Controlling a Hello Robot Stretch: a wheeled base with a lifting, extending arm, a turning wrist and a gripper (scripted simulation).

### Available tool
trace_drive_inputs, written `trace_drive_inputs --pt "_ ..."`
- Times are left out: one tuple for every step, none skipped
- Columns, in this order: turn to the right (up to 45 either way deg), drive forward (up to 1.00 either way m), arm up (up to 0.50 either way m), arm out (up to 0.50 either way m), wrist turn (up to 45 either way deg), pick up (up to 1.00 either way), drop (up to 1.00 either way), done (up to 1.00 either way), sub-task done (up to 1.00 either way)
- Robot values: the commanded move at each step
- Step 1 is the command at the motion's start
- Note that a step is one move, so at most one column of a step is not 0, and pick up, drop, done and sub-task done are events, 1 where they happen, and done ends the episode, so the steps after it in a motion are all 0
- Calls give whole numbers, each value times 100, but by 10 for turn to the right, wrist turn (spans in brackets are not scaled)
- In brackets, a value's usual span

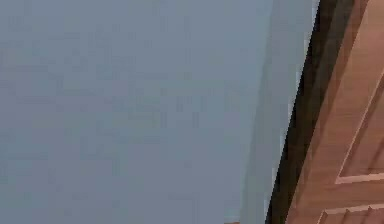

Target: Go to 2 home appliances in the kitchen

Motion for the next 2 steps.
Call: trace_drive_inputs --pt "450 0 0 0 0 0 0 0 0" --pt "330 0 0 0 0 0 0 0 0"
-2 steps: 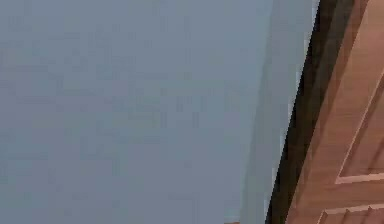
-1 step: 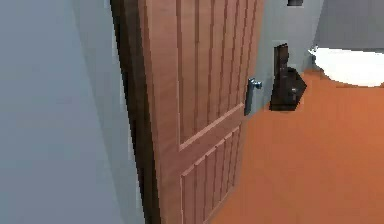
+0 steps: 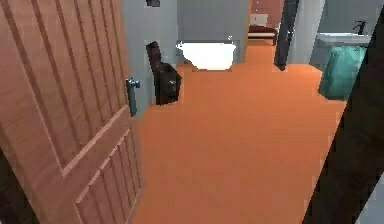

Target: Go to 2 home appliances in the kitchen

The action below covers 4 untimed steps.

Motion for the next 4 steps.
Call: trace_drive_inputs --pt "0 70 0 0 0 0 0 0 0" --pt "180 0 0 0 0 0 0 0 0" --pt "30 0 0 0 0 0 0 0 0" --pt "0 100 0 0 0 0 0 0 0"
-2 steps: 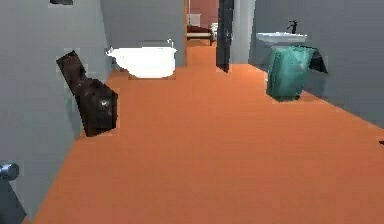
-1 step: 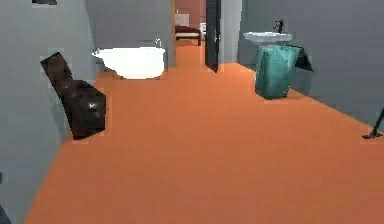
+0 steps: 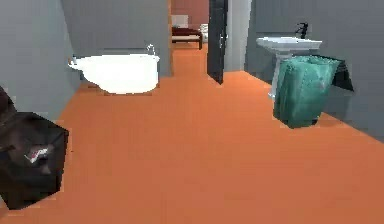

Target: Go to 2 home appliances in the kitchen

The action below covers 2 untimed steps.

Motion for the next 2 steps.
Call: trace_drive_inputs --pt "0 100 0 0 0 0 0 0 0" --pt "0 100 0 0 0 0 0 0 0"
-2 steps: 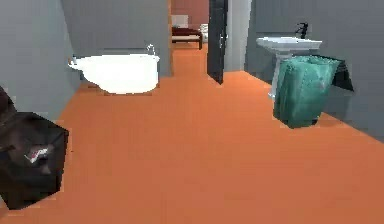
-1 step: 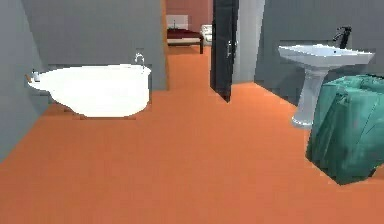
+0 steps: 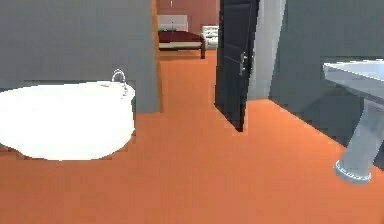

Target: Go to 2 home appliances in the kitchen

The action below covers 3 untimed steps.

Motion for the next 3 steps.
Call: trace_drive_inputs --pt "0 100 0 0 0 0 0 0 0" --pt "0 100 0 0 0 0 0 0 0" --pt "0 100 0 0 0 0 0 0 0"
